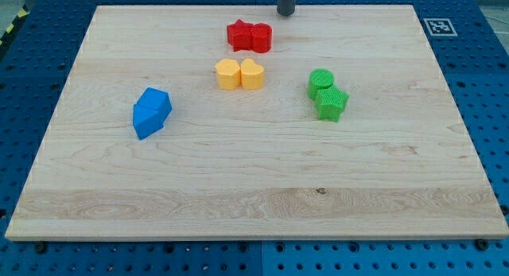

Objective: Place the red circle close to the yellow heart

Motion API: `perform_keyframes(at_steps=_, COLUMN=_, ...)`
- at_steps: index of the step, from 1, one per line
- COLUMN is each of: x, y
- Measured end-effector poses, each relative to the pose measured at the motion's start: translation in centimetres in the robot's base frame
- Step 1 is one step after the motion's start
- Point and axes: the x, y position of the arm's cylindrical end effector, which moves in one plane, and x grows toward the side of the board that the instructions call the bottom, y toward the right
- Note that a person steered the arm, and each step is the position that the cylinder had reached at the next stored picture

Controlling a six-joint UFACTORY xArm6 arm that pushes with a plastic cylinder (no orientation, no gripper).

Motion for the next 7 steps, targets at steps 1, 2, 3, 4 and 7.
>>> perform_keyframes(at_steps=1, x=1.9, y=-0.5)
perform_keyframes(at_steps=2, x=4.7, y=-2.6)
perform_keyframes(at_steps=3, x=6.8, y=-3.8)
perform_keyframes(at_steps=4, x=8.2, y=-3.8)
perform_keyframes(at_steps=7, x=10.1, y=-4.5)
